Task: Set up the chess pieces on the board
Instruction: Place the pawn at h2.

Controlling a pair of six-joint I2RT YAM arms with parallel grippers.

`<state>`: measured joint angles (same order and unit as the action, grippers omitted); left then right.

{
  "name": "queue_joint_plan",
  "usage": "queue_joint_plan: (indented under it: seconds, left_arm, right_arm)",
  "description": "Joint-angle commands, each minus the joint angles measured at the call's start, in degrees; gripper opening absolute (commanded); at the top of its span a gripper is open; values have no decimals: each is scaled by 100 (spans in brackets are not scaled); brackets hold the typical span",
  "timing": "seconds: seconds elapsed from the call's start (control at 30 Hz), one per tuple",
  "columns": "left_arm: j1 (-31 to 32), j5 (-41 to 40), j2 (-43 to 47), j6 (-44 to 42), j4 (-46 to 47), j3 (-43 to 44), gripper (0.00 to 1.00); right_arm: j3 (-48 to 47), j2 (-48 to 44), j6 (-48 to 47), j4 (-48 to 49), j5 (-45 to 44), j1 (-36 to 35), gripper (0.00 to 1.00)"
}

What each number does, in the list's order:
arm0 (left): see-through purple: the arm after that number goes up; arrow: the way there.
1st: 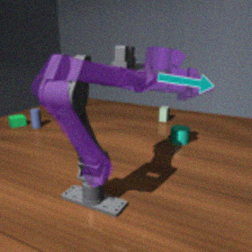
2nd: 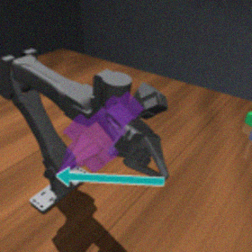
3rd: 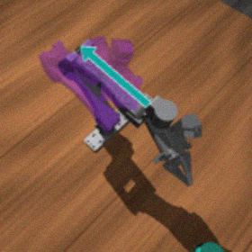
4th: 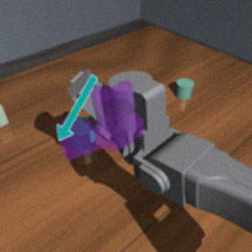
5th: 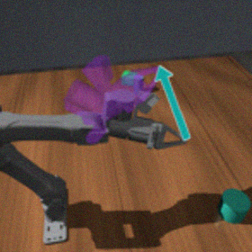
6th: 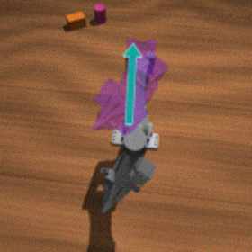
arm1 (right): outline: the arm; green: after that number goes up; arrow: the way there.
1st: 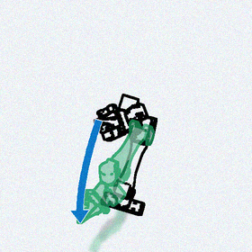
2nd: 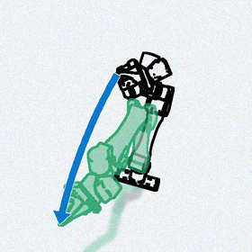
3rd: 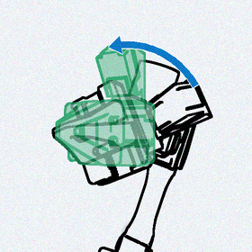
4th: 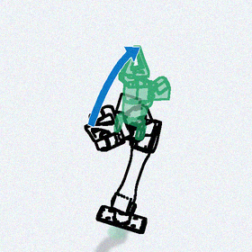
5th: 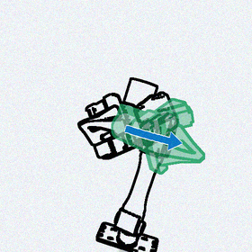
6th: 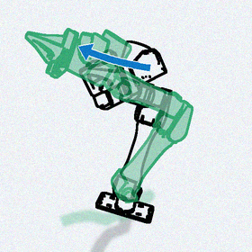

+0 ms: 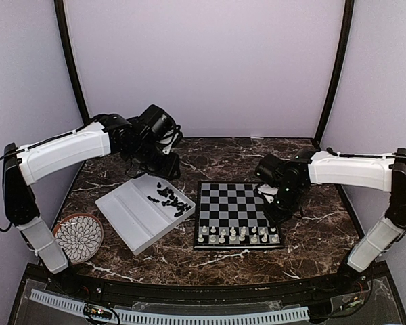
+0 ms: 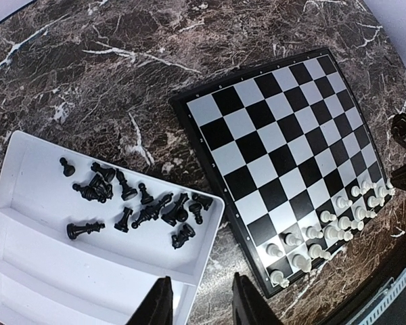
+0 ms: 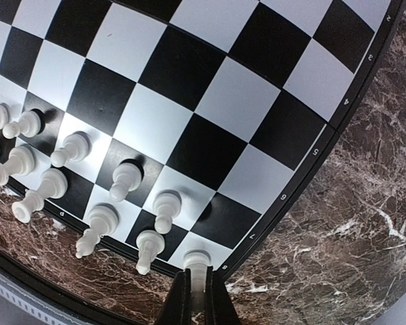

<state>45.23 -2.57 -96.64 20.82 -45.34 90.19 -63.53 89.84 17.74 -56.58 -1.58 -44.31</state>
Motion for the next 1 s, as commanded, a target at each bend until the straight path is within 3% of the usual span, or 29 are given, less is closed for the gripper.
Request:
queue_joint_plan:
  seconds: [0.0,0.57,0.97]
  left_arm:
    - [12,36,361,173,7,-171,32]
    - [12,-15,686,361,-117,-393,32]
    - [12,-46,865,432,-82,-632,32]
  right_arm:
    - [127,-32,43,205,-114,80,1]
    - [295,342,-53,594,-314,107,3]
    - [-51,261,-23,269,-358,107,24]
